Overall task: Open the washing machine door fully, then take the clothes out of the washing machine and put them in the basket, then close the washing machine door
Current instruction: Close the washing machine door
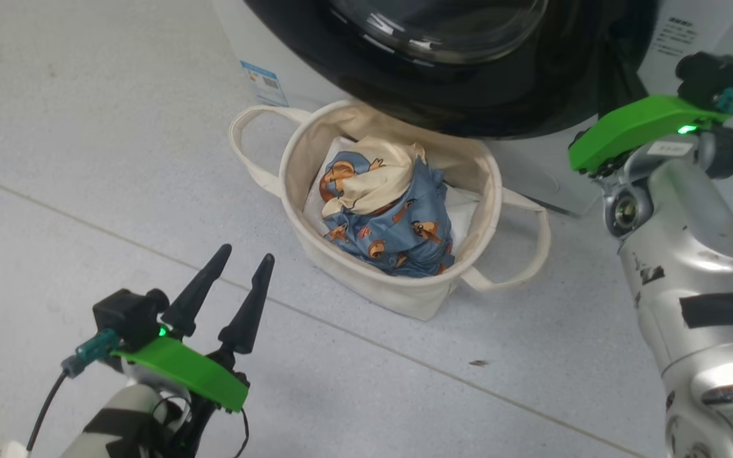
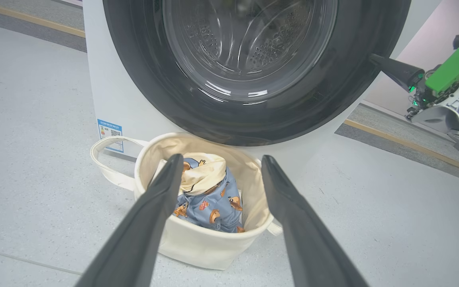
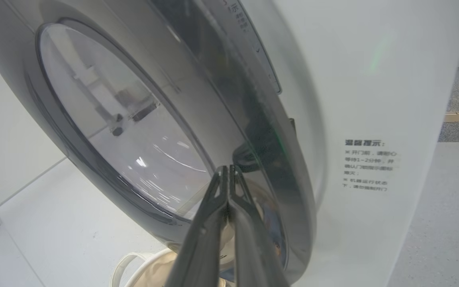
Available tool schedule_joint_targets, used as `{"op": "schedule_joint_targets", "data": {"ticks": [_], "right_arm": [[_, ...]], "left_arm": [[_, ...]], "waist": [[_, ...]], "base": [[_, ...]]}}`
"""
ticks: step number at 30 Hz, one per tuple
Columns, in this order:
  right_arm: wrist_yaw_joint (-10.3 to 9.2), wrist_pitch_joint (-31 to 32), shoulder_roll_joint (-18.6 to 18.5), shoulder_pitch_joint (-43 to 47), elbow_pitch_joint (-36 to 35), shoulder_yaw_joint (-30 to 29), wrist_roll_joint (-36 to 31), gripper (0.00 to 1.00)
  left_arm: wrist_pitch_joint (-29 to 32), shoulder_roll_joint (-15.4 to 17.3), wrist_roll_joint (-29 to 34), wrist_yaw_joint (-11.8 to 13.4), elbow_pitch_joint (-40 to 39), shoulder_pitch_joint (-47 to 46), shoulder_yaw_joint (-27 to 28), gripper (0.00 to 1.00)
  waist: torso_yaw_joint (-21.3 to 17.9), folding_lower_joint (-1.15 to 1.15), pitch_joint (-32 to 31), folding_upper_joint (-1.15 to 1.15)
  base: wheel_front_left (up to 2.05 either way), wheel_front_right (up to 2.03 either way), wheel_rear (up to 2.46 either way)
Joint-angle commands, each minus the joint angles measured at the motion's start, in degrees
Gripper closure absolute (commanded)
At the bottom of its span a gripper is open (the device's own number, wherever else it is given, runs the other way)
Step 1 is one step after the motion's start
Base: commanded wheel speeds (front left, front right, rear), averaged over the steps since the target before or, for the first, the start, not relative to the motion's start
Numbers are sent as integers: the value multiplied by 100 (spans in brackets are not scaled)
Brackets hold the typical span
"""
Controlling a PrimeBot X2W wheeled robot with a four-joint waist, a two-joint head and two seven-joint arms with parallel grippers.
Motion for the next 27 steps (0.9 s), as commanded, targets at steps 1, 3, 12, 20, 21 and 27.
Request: {"op": "schedule_joint_targets", "data": {"ticks": [1,3,12,20,21,27], "right_arm": [[40,-71,93,-278,-161,11,-103,100],[40,-71,93,-373,-168,-203,-307,100],[40,-71,93,-669,-292,-1069,-996,100],[40,-71,93,-924,-275,-1355,-1138,0],[40,-71,93,-914,-258,-1281,-1096,0],[40,-71,93,-522,-360,-645,-731,0]], "left_arm": [[-68,126,-28,-34,-151,-216,178,0],[-68,108,-29,-34,-143,-248,139,0],[-69,90,-66,-34,-100,-282,128,0],[-69,159,-76,-34,-156,-325,307,0],[-69,174,-66,-34,-164,-315,349,0],[-69,269,66,-34,-226,-220,627,0]], "waist": [[43,0,60,0],[77,0,102,0],[170,0,170,0],[103,0,322,0],[72,0,314,0],[-58,0,-35,0]], "base": [[0,0,0],[0,0,0],[0,0,0],[0,0,0],[0,0,0],[0,0,0]]}}
